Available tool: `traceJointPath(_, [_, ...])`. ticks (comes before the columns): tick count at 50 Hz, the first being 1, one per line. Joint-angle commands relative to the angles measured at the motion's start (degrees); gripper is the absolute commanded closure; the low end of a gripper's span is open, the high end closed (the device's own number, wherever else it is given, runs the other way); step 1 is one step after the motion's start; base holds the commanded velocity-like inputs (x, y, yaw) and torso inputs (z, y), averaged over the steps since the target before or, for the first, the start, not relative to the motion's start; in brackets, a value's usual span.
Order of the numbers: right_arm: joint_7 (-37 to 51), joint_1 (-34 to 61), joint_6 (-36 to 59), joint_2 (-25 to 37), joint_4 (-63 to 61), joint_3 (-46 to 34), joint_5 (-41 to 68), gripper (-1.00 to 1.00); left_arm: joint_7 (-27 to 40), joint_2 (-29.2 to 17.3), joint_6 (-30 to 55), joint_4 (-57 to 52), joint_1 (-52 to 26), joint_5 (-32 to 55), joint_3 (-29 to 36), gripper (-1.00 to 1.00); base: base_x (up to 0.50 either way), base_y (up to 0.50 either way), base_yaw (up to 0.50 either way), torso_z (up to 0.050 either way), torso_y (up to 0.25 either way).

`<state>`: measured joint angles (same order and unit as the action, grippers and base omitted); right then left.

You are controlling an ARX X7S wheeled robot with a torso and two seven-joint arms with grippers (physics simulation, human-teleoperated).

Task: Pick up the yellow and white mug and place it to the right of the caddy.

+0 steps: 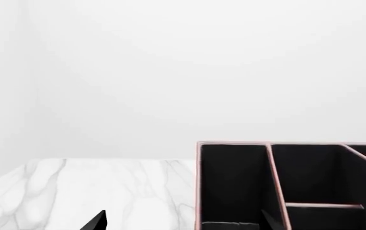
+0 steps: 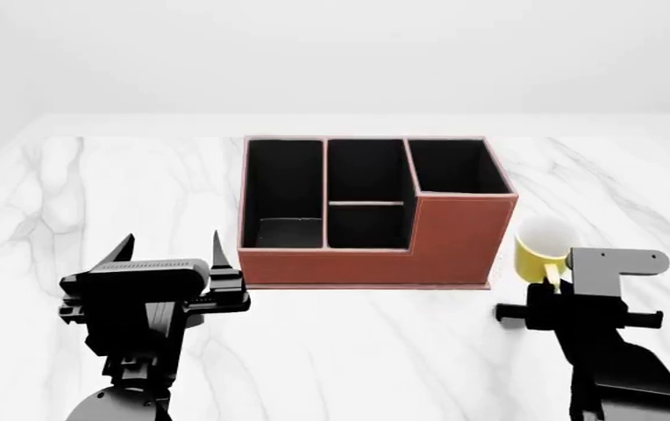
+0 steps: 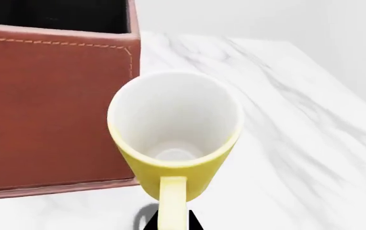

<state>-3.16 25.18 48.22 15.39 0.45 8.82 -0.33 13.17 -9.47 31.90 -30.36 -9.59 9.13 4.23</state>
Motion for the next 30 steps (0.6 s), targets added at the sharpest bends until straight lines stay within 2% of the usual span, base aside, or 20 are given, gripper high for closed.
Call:
traceJointPath(1, [-0.36,7.72,-10.24,-2.08,17.65,-2.64,0.64,1.00,-0.32,-0.41,-0.98,0.84,0.03,-0.09,0.69,-1.00,0.00,0.00,0.00,0.000,0.010])
traceJointPath(10, [0.88,13.82,-19.78,-2.01,34.64,-3.63,-0.15,1.00,0.04,-0.67,-0.92,0.78,-0.07,0.22,0.87,-1.00,0.00,0.00,0.00,0.000,0.000])
traceJointPath(26, [2.48,27.52,-41.86,-1.23,73.08,-4.89,-1.07,1.00,0.64,-1.15,-0.85,0.55,-0.20,0.77,1.18,-1.00,0.00,0.00,0.00,0.000,0.001])
traceJointPath(30, [2.59,27.83,-42.39,-1.15,74.36,-4.84,-0.88,1.00,0.76,-1.28,-0.84,0.55,-0.28,0.88,1.28,-1.00,0.00,0.00,0.00,0.000,0.003])
